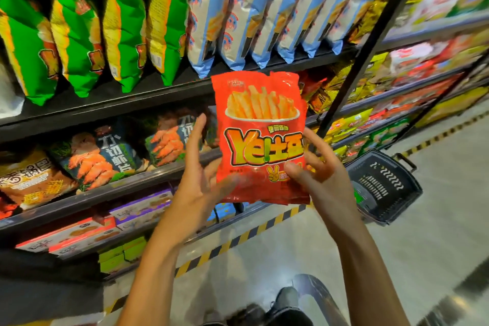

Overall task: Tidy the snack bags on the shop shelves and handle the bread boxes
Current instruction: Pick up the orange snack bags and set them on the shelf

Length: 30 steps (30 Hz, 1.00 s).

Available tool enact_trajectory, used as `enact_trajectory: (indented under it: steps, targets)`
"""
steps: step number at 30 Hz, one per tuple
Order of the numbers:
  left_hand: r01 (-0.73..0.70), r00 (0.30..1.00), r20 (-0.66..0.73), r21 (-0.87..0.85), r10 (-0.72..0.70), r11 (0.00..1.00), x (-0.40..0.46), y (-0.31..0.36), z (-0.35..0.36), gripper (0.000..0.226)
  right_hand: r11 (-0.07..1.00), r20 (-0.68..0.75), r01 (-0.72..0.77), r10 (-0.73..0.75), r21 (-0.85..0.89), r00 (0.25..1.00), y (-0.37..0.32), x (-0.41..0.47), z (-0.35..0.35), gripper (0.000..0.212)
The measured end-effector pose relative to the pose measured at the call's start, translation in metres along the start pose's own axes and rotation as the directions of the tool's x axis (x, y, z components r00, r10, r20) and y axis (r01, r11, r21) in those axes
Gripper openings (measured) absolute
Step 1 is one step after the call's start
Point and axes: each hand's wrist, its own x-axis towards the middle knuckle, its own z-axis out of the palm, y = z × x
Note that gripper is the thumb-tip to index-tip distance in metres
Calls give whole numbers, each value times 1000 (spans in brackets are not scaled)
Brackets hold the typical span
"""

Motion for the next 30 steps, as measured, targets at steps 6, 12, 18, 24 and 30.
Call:
enact_trajectory:
  steps: [6, 12, 18, 24, 30]
  targets:
    - [118, 992, 55, -6, -118, 993, 58, -25, 49, 57, 999, -136, 52, -50, 14, 989, 17, 2, -69, 71]
    - [125, 975, 181, 21, -127, 992, 111, -48, 164, 36, 1000, -223, 23, -23, -2, 975, 34, 8, -171, 74]
    - [159, 936, 299, 105, -184, 982, 154, -85, 269, 42, 998, -305, -24, 43, 65, 951, 42, 6, -284, 60]
    - [172, 885, 412, 145, -218, 974, 175, -114, 362, 40, 999, -449, -4, 22, 42, 893, 52, 3, -373, 34]
    - [239, 839, 470, 136, -275, 961, 211, -141, 417, 38, 999, -551, -24, 40, 36, 833, 76, 23, -428, 39]
